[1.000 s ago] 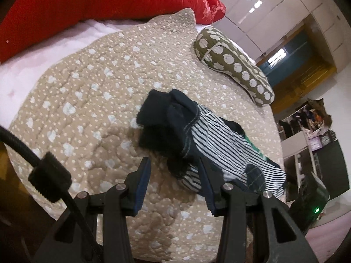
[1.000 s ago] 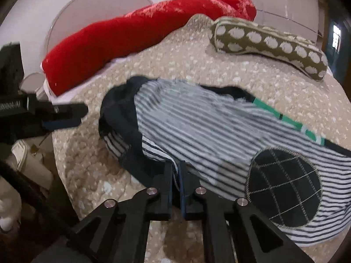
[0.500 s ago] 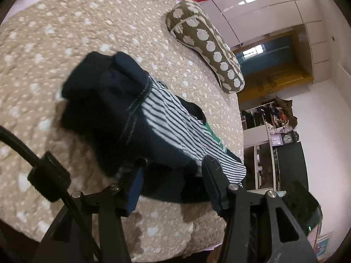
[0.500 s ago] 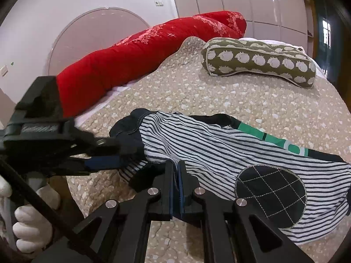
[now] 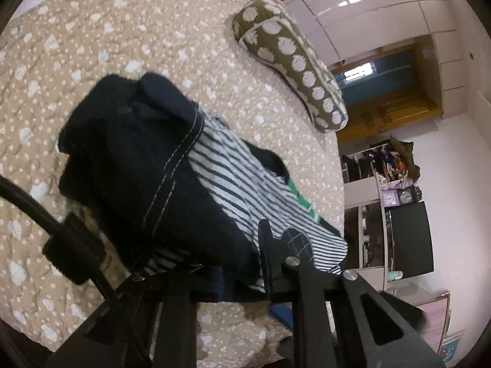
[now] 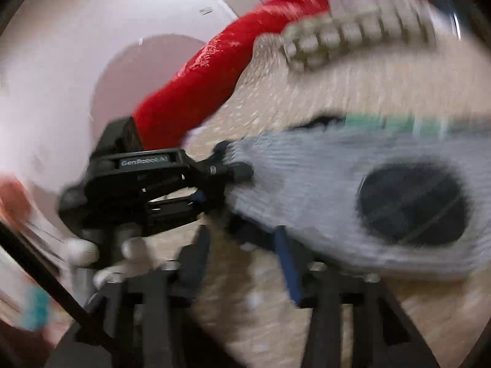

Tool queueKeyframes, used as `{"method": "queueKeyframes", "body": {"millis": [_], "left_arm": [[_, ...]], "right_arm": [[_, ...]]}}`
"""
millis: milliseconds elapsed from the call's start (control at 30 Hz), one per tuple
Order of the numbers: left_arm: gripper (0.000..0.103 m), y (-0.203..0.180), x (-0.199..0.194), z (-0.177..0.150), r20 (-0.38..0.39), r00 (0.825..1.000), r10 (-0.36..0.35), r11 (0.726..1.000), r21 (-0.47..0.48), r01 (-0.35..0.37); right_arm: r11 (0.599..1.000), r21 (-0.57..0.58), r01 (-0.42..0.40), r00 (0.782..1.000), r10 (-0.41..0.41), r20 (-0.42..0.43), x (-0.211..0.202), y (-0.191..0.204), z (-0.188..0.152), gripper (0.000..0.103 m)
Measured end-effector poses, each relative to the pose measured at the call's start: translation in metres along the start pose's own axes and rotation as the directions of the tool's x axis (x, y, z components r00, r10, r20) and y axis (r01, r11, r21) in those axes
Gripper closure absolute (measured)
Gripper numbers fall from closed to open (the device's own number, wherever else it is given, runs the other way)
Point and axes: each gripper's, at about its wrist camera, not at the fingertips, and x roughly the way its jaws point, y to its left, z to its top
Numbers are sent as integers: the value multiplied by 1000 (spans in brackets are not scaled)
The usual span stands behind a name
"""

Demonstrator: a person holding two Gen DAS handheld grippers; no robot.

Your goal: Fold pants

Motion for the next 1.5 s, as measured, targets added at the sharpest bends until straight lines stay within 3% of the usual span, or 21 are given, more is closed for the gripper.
{"method": "queueKeyframes", "body": {"millis": [133,300,400,633,767,833,867,900,1167,1333,1500], "left_arm": [[86,-8,-9,-2,13,1000,-12,1000,17,12],[86,-11,-16,0,33,999,-2,999,37,1],[86,-7,-13,-1,28,1000,9,999,33,-10],[86,-3,-3,-3,23,998,61,997,40,-62],[86,0,1,-4,25,995,92,994,47,-94],[86,1,2,-3,26,994,110,993,43,-111],[86,2,3,-2,26,993,117,992,38,-118],[87,2,2,-2,28,992,120,992,33,-121],[88,-16,-10,11,76,991,114,992,50,-118],[88,-30,-4,40,89,987,135,989,56,-140],[88,-41,15,84,117,975,189,976,84,-199]], "right_arm": [[974,201,-102,995,101,16,4,-35,1,52],[941,329,-75,991,34,131,-25,-73,5,52],[921,388,-27,980,-53,194,-54,-97,4,52],[888,459,29,954,-161,252,-90,-123,-3,53],[893,432,128,931,-258,258,-101,-121,2,61],[894,413,173,923,-294,248,-102,-122,6,75],[893,407,194,920,-309,241,-103,-124,6,89],[894,402,200,919,-313,239,-105,-125,7,93],[933,300,198,912,-287,294,-127,-101,28,96],[946,230,228,909,-291,297,-124,-86,72,96],[931,166,325,901,-358,245,-99,-87,125,96]]}}
